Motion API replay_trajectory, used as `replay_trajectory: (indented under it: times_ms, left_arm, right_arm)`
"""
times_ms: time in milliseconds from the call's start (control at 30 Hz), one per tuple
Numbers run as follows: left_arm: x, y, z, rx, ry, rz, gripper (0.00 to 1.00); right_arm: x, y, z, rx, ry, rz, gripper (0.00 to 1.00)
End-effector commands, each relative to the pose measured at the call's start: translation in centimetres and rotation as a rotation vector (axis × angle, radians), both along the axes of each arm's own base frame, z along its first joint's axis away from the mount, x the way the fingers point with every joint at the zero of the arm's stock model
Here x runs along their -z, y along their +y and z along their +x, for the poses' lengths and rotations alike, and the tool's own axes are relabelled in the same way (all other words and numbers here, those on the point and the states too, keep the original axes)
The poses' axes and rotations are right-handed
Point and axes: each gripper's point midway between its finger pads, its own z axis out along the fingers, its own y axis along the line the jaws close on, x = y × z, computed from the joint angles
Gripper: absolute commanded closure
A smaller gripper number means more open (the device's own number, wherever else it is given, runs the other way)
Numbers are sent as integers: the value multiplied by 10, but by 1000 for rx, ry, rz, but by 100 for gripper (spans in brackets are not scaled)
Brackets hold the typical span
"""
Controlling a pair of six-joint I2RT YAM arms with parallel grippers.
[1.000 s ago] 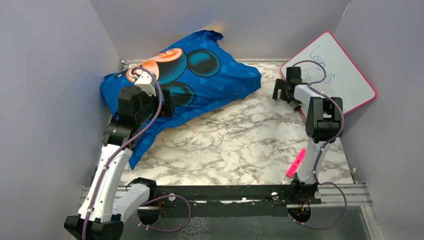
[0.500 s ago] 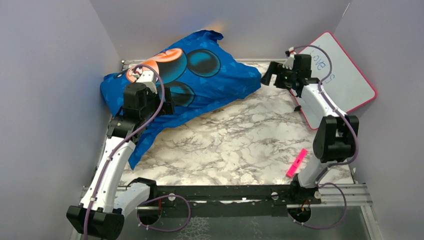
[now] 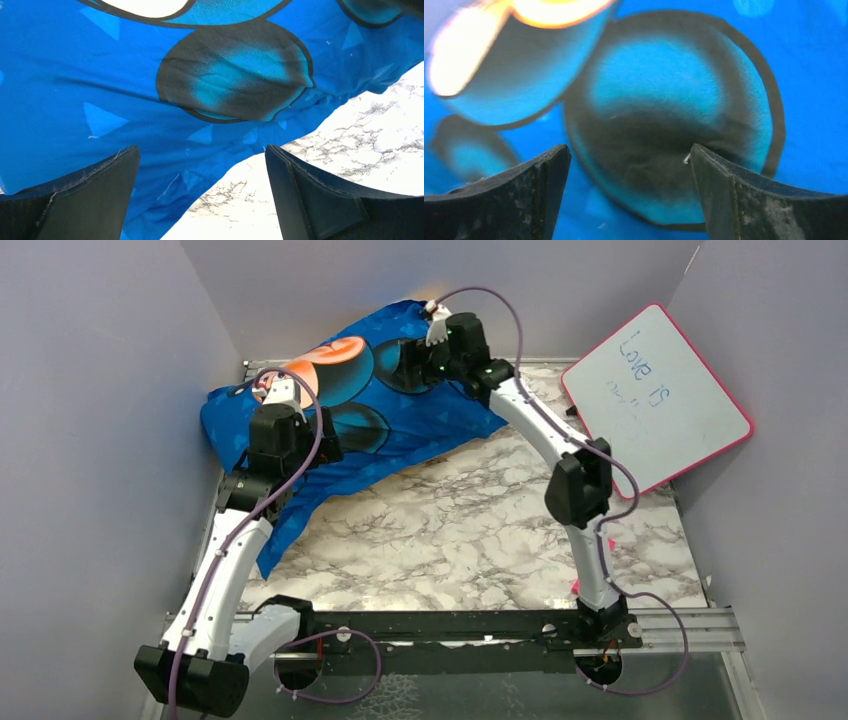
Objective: Remove the pillowcase from the pillow
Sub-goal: Move the pillow to the center of the board.
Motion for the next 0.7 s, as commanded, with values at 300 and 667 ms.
replay_trajectory:
  times_ms: [300,667]
  left_arm:
    - [-49,32,11,-94,-112,166,1]
    - [-25,31,186,129,-17,166,1]
  right_arm:
    - [238,-103,-78,213,341,-374,98]
    - [255,-107,-109,215,465,-342,95]
